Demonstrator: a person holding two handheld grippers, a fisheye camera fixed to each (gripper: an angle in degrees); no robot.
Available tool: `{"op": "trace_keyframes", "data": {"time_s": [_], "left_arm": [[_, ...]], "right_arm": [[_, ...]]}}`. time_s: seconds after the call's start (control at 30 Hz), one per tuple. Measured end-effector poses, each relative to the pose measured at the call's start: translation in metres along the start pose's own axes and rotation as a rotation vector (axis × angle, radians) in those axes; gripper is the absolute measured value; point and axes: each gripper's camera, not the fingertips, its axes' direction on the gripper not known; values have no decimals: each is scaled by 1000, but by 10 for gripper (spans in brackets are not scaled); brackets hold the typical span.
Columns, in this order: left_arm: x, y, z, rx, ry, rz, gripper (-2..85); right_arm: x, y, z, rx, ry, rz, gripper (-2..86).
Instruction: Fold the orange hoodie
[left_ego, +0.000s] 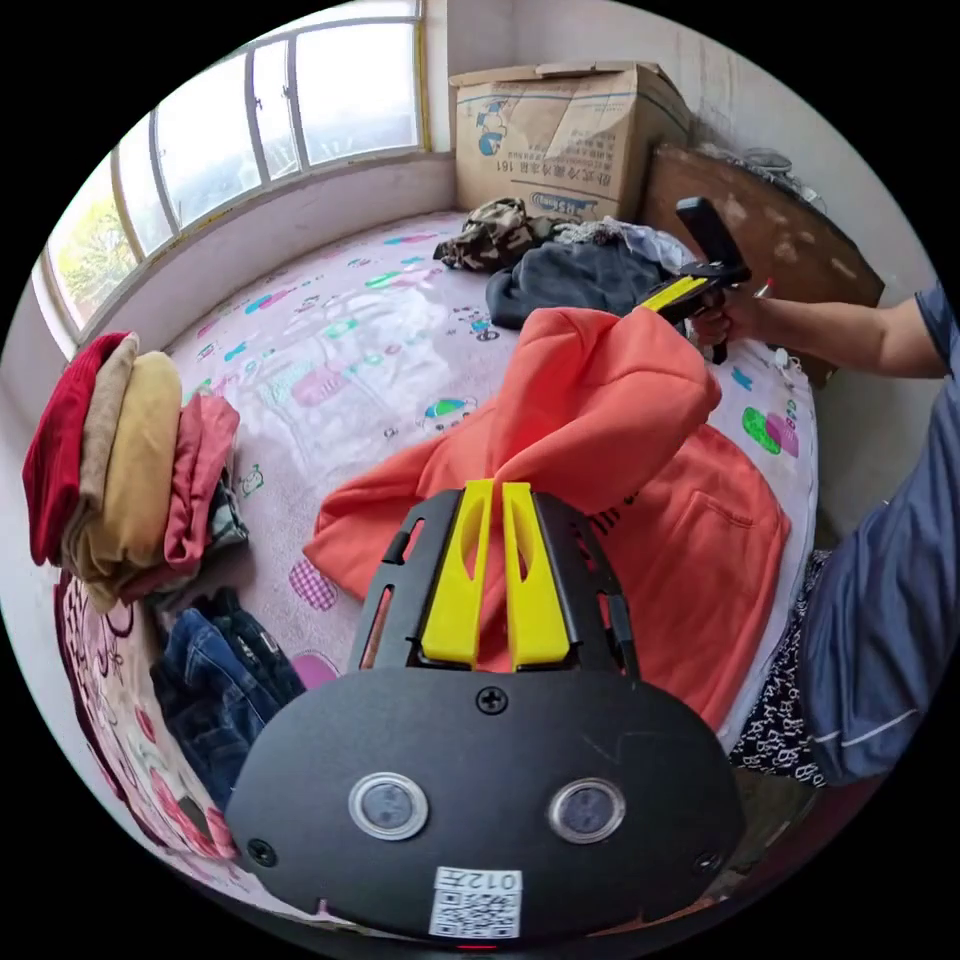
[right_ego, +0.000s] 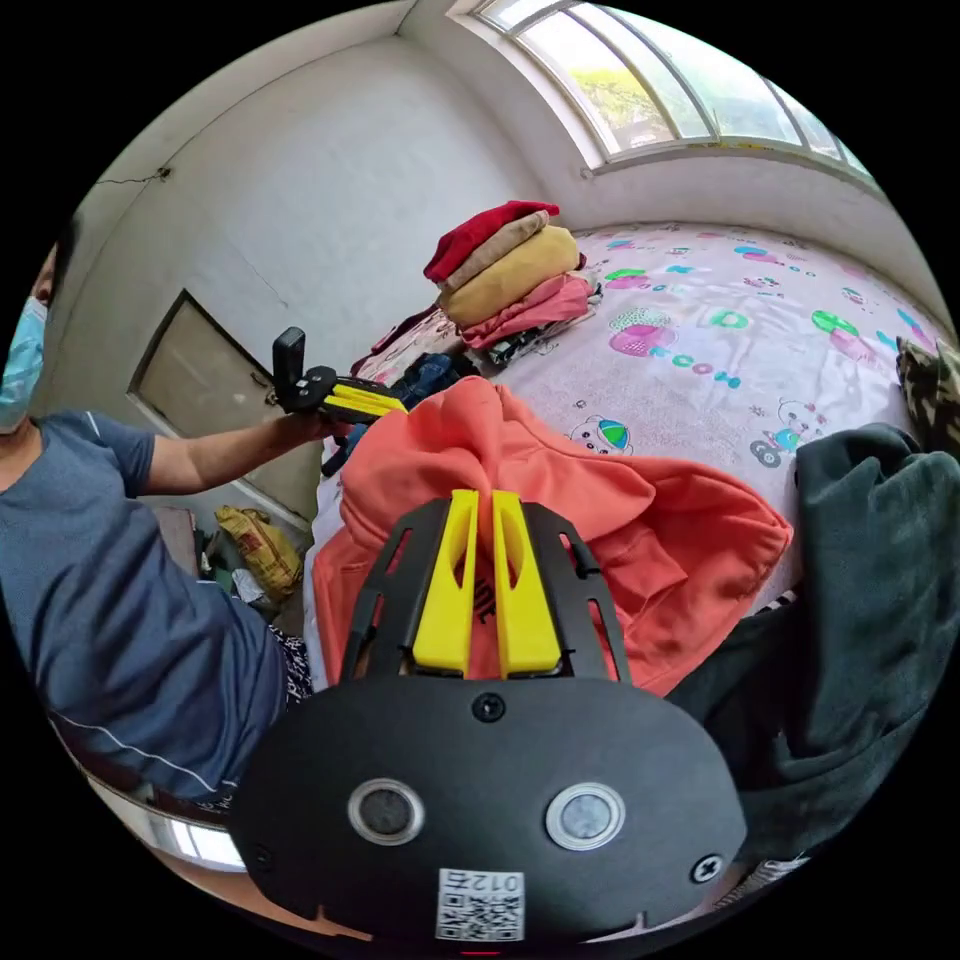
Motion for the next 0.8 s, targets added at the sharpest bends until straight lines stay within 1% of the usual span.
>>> {"op": "trace_keyframes", "data": {"time_s": [0.03, 0.07, 0.1, 0.17, 0.27, 0.4, 0.43, 0.5, 0.53, 0.57, 0.6, 0.63, 0.73, 0.8], "left_arm": [[15, 11, 11, -40, -22, -36, 7], [32, 21, 21, -94, -75, -31, 9], [41, 26, 26, -126, -118, -25, 11], [68, 46, 33, -202, -268, -39, 15], [85, 73, 18, -210, -388, -86, 13], [82, 86, -15, -153, -317, -209, 5], [82, 82, -26, -102, -273, -234, 4], [88, 66, -36, -35, -212, -247, 3], [94, 50, -37, -7, -166, -227, 2], [101, 33, -34, 18, -131, -205, 1], [105, 24, -32, 29, -117, -192, 1], [114, 6, -24, 48, -93, -161, 1], [132, -37, 5, 67, -9, -89, 1], [140, -57, 29, 19, 34, -64, 1]], "right_arm": [[-13, 11, 17, -59, 41, -6, 33], [-27, 20, 35, -149, 128, -22, 39], [-35, 23, 43, -192, 168, -35, 43], [-62, 36, 58, -303, 269, -85, 67], [-79, 42, 34, -277, 284, -51, 87], [-85, 37, -17, -153, 161, 56, 118], [-86, 34, -30, -118, 108, 92, 129], [-84, 29, -49, -43, 30, 157, 137], [-83, 29, -66, 49, 20, 207, 135], [-85, 31, -84, 151, 56, 246, 118], [-87, 32, -92, 204, 74, 253, 109], [-92, 33, -102, 284, 100, 272, 80], [-101, 23, -94, 323, 112, 327, 34], [-106, 13, -80, 315, 94, 349, 21]]}}
